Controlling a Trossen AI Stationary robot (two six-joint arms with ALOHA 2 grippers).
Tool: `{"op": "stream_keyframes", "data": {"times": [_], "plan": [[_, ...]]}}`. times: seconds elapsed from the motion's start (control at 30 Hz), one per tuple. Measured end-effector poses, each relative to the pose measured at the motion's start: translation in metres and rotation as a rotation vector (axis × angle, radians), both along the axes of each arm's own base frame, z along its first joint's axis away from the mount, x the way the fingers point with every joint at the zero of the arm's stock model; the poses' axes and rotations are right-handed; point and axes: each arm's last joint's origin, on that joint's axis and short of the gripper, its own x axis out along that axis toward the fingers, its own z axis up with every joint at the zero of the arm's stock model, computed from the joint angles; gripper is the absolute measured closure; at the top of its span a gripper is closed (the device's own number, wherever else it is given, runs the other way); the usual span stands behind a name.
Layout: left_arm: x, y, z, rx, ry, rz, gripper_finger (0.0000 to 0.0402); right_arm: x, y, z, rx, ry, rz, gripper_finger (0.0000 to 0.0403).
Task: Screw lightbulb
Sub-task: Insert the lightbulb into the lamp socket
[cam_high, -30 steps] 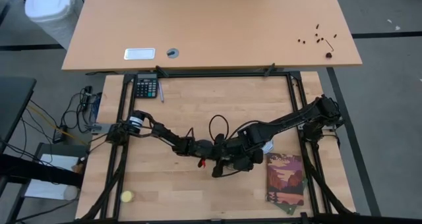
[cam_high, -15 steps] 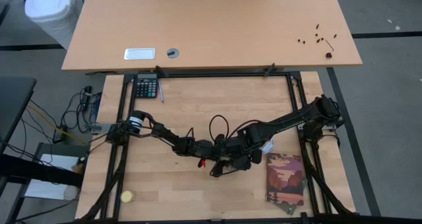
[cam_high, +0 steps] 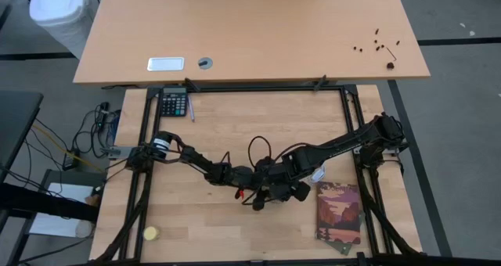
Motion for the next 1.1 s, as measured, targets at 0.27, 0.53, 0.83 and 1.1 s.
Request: {"op": "stream_keyframes", "data": {"times": [0.27,0.53,0.83,1.1], "plan": [[0.000,-0.001,0.000,-0.003,-0.002,-0.009,0.0213,-0.004,0.011,0.000,0.066,0.038,-0.182,0.0128],[0.000,-0.001,0.000,-0.004,-0.002,-0.008,0.0213,-0.003,0.012,0.001,0.128,0.048,-0.381,0.0152],[0.000,-0.001,0.000,-0.005,-0.002,-0.006,0.0213,0.000,0.012,0.001,0.217,0.047,-0.696,0.0136],[0.000,-0.001,0.000,-0.013,-0.002,0.003,0.0213,0.000,0.011,0.001,0.267,0.062,-0.987,0.0141]]}}
